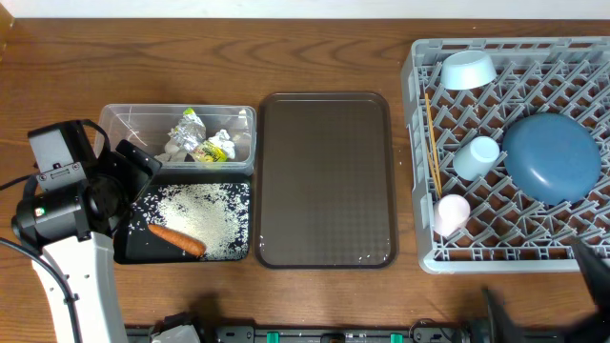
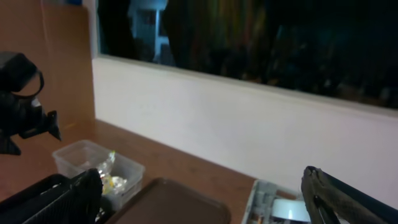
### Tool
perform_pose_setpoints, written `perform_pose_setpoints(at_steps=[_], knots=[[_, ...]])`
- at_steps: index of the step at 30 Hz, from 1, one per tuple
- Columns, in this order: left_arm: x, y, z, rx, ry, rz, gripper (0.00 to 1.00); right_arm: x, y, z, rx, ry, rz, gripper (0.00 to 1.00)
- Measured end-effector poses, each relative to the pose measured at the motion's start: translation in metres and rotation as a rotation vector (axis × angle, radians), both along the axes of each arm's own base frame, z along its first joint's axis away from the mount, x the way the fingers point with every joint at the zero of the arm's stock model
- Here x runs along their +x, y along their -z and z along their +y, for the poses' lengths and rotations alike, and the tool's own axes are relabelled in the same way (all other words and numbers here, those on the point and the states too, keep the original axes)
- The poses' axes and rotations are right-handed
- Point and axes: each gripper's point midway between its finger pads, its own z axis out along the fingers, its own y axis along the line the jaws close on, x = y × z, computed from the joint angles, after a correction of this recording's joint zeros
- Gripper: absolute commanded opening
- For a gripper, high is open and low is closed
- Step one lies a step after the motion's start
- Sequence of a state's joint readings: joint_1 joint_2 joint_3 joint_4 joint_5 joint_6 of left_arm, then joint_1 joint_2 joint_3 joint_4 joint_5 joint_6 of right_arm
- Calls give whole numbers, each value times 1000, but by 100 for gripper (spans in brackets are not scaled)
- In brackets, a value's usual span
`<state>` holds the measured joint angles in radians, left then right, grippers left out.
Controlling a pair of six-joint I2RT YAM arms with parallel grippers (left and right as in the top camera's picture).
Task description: Sort waste into correct bins and load items into the dishwasher rack
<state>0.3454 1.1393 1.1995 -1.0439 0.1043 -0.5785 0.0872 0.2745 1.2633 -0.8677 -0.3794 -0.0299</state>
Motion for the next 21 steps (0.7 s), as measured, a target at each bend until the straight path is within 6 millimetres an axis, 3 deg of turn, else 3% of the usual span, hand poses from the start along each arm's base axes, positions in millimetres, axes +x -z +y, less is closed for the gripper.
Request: perform_pose_setpoints(at_steps=[3,6,10,21], knots=[[0,0,0,0,0,0,97,-9,14,-6,5,33,-25,99],[0,0,0,0,0,0,97,-3,36,-10,5,61,-7,99],[0,0,0,0,0,0,97,14,62,-12,4,78,13,99],[0,0,0,0,0,0,98,73,97,-9,28,91,-54,99]])
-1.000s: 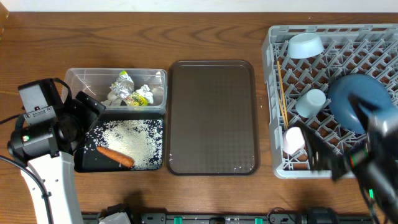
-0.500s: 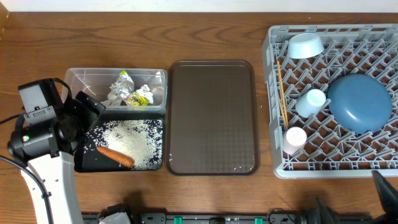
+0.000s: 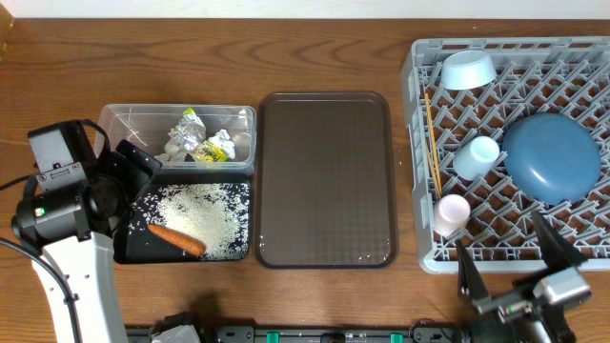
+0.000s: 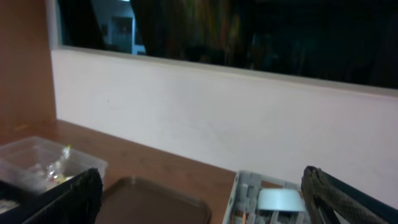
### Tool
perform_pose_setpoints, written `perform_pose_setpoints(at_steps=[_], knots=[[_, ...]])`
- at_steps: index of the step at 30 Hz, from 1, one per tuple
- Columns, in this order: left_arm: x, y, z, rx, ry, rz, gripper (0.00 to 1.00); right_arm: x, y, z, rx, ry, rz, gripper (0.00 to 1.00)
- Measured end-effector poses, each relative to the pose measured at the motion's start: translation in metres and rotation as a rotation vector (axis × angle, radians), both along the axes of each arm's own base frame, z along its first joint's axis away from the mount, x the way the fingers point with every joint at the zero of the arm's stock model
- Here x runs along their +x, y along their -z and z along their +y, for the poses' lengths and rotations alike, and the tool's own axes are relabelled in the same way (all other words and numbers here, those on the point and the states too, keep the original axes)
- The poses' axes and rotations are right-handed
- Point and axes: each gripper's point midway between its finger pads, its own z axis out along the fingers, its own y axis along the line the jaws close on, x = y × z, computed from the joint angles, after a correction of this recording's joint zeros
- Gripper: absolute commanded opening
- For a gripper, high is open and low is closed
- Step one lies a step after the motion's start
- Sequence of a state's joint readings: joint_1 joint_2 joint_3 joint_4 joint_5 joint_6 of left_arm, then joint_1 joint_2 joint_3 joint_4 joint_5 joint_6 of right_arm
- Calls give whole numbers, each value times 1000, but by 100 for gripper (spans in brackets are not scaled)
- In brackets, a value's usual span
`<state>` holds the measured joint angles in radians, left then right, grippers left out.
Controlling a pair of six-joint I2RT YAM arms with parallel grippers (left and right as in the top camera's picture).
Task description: Sort waste into correct bins and load items into the dishwasher rack
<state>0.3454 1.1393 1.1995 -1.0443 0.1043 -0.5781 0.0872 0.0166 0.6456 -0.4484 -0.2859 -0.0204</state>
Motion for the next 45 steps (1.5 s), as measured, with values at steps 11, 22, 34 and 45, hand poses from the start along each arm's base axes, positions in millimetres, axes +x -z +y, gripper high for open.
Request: perform_pose_setpoints(at_steps=[11,22,34,45], knots=[[0,0,0,0,0,-1,97,49,31,-17,209,96,-39,99],[0,0,0,0,0,0,98,74,73,-27,288,157,-23,99],[0,0,0,0,0,0,97,94,155,-25,255,186,153,99],[0,0,0,0,0,0,98,96,197,-35,119,257,286,99]])
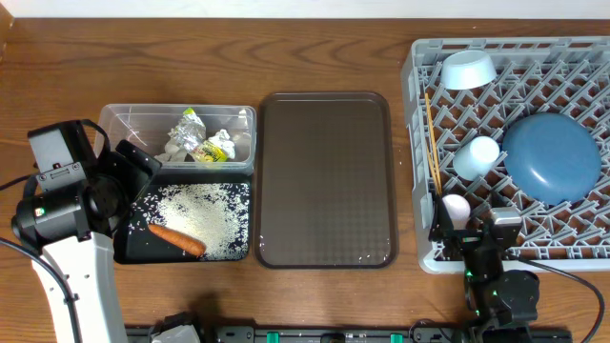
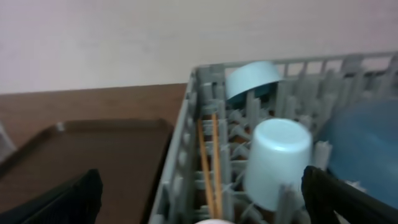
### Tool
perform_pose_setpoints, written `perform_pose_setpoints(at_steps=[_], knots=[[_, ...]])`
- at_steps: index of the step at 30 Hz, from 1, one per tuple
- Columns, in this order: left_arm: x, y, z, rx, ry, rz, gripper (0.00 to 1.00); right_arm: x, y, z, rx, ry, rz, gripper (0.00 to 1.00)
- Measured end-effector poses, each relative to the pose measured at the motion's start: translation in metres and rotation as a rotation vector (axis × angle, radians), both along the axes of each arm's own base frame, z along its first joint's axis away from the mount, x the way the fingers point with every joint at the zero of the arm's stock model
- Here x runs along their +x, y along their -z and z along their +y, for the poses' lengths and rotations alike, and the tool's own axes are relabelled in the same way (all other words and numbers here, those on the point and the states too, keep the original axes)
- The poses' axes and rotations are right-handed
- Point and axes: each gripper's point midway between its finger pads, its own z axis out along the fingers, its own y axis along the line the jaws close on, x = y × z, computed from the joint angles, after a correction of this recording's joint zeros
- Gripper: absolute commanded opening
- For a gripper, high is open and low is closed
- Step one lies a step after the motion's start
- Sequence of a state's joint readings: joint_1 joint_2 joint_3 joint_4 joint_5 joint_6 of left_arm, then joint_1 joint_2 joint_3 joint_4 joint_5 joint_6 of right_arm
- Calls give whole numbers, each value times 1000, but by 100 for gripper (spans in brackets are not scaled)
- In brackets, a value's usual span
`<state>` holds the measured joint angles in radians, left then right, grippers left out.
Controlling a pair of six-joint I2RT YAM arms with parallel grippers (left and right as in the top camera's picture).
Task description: Sort waste into correct bins and load items into the dishwasher rack
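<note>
The grey dishwasher rack [image 1: 419,114] at the right holds a pale blue bowl [image 1: 467,69], a pale blue cup [image 1: 477,155], a big dark blue bowl [image 1: 551,157], wooden chopsticks [image 1: 432,143] and a pink cup [image 1: 456,210]. My right gripper [image 1: 472,238] hovers at the rack's front-left corner, open and empty. In the right wrist view the gripper [image 2: 200,180] faces the chopsticks [image 2: 208,155] and the pale blue cup [image 2: 277,162]. The pink cup's top peeks in at the bottom edge. My left gripper [image 1: 133,164] is by the black bin [image 1: 129,252]; its jaws are not readable.
A brown tray [image 1: 324,178] lies bare in the middle. The clear bin [image 1: 124,124] holds crumpled wrappers. The black bin holds rice and a carrot [image 1: 176,240]. The left arm [image 1: 67,205] stands at the table's left front.
My right gripper was in front of the rack with its camera on the back wall. Now it is at the rack's front-left corner, tilted down at the cups. The left arm has not moved.
First my right arm was barely in the overhead view at the bottom right corner, open and looking at the wall. Then it stood open just before the rack's front edge. Now it is open by the pink cup. Bins, tray and left arm stayed the same.
</note>
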<state>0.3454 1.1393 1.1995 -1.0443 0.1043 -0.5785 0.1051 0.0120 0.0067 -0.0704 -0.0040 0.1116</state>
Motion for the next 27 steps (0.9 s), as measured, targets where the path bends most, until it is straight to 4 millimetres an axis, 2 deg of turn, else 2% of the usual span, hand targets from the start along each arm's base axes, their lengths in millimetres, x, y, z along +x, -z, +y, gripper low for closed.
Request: perform_pose_setpoints(at_steps=[9,27], knots=[[0,0,0,0,0,0,97,0,0,-2,-158,-4,-17,99],[0,0,0,0,0,-1,97,0,0,-2,-172,-6,-18,99]])
